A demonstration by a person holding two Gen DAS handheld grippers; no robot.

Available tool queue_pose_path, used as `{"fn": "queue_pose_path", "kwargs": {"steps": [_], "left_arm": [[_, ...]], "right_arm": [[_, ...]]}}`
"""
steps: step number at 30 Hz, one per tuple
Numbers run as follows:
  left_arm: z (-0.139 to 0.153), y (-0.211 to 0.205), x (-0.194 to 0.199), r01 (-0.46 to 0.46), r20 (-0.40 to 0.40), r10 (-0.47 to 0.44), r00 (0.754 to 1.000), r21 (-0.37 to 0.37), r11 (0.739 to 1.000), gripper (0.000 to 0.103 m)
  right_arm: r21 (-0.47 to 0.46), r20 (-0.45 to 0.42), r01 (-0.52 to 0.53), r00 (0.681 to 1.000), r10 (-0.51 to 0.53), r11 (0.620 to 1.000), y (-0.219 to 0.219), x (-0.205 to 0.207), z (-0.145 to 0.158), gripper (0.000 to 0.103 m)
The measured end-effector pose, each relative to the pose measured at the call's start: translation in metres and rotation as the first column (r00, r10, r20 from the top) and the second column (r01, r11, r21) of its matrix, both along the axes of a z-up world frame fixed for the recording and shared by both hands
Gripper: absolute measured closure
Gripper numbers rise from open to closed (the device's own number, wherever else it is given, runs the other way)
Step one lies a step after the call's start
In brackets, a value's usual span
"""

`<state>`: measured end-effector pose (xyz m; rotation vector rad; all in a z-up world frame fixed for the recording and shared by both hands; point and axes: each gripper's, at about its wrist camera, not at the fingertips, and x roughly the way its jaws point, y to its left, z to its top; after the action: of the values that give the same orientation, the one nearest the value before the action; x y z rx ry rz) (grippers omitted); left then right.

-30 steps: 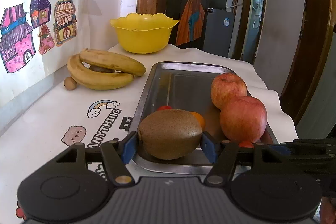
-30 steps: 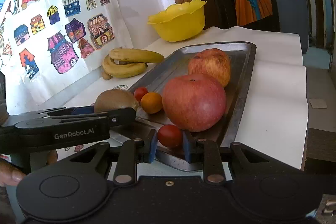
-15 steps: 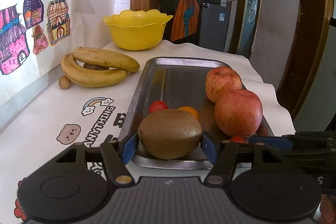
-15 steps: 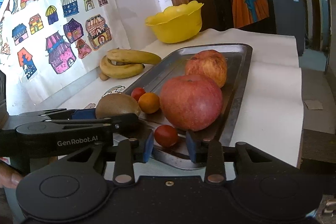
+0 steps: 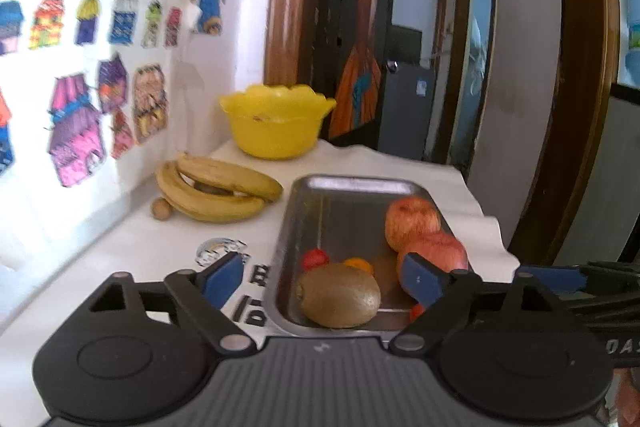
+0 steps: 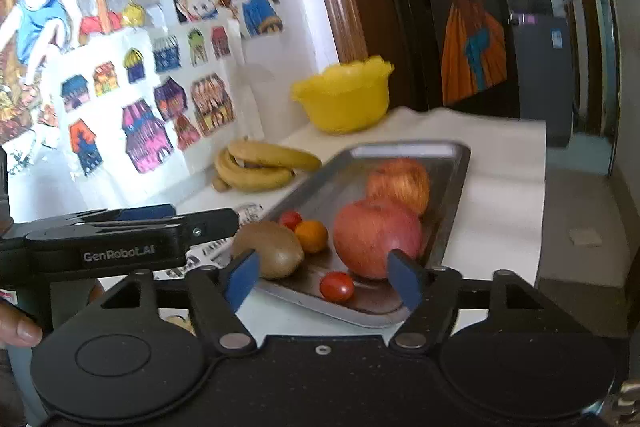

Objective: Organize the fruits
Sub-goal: 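Lift both open tools away from the tray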

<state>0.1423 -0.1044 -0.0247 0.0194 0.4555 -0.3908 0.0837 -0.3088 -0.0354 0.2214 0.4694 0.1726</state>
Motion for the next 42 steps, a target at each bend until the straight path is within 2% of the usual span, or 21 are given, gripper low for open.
{"fn": "queue_pose_path", "kwargs": {"steps": [5, 8, 11, 21, 29, 37, 42], "left_arm": [[0.024, 0.027, -0.023, -0.045, 0.064, 0.047, 0.997, -0.039, 0.998, 0.002], [0.038, 0.044, -0.037, -0.069, 0.103, 0.075, 0.992, -0.054, 0.996, 0.0], [0.05, 0.061, -0.052, -0.097, 0.143, 0.102, 0.984, -0.044, 0.994, 0.0], [0.085, 0.125, -0.102, -0.217, 0.236, 0.211, 0.948, -0.002, 0.976, 0.0], [0.112, 0.168, -0.13, -0.299, 0.304, 0.283, 0.91, 0.007, 0.954, 0.0], [0.131, 0.179, -0.129, -0.348, 0.341, 0.31, 0.888, 0.057, 0.936, 0.0], [0.137, 0.177, -0.111, -0.344, 0.333, 0.312, 0.89, 0.04, 0.938, 0.0]], "right_arm": [[-0.014, 0.066, 0.005, 0.998, -0.004, 1.0, 0.011, -0.025, 0.026, 0.013], [-0.027, 0.111, 0.001, 0.994, 0.002, 1.0, 0.02, -0.04, 0.04, 0.003], [-0.035, 0.146, -0.015, 0.989, 0.02, 0.999, 0.033, -0.053, 0.054, 0.001], [-0.035, 0.2, -0.164, 0.965, 0.168, 0.986, 0.094, -0.083, 0.104, 0.001], [-0.059, 0.219, -0.235, 0.945, 0.242, 0.97, 0.143, -0.082, 0.135, 0.001], [-0.151, 0.24, -0.234, 0.934, 0.265, 0.961, 0.172, -0.059, 0.159, 0.001], [-0.171, 0.239, -0.218, 0.937, 0.255, 0.961, 0.17, -0.029, 0.18, 0.001]]}}
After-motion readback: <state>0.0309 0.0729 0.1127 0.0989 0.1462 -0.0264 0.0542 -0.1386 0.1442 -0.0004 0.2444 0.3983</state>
